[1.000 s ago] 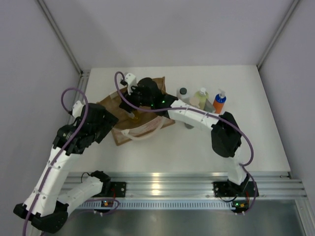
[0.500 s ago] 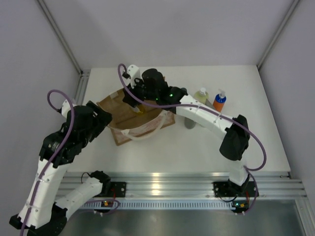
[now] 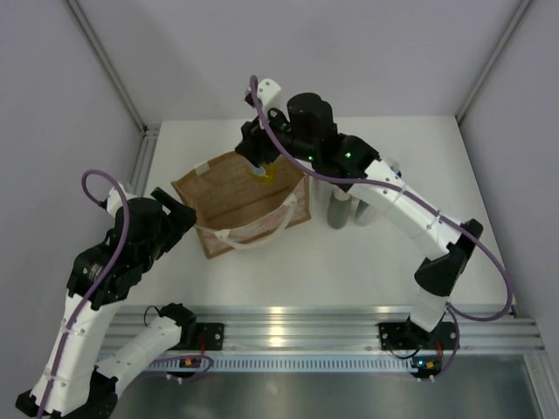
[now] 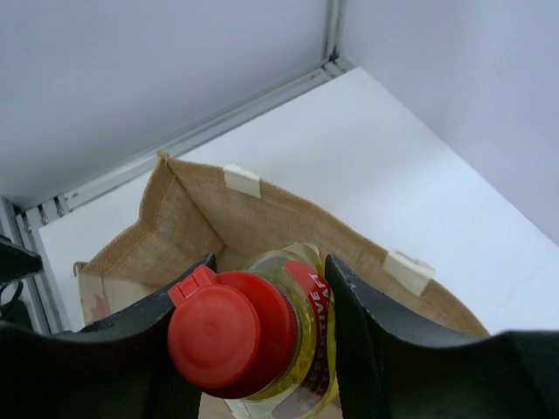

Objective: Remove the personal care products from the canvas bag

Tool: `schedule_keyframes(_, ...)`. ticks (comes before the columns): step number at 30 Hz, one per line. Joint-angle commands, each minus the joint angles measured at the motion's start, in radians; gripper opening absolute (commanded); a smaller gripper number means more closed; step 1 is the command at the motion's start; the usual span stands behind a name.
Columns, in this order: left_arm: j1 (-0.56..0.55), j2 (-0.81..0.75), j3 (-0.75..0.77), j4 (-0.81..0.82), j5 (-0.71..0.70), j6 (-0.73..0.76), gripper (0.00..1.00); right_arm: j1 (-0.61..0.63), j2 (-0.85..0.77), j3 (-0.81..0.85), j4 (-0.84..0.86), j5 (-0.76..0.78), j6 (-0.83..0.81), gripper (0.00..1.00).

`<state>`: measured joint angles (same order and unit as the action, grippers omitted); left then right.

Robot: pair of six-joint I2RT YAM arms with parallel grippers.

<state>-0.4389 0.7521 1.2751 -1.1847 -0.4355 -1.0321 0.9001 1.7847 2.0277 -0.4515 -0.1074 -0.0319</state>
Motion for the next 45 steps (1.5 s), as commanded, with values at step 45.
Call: schedule_keyframes(45, 0.005, 0.067, 0.141, -0.01, 0.035, 0.303, 0.99, -0.874, -0.884, -1.212, 0.62, -0.07, 0.141, 0.0)
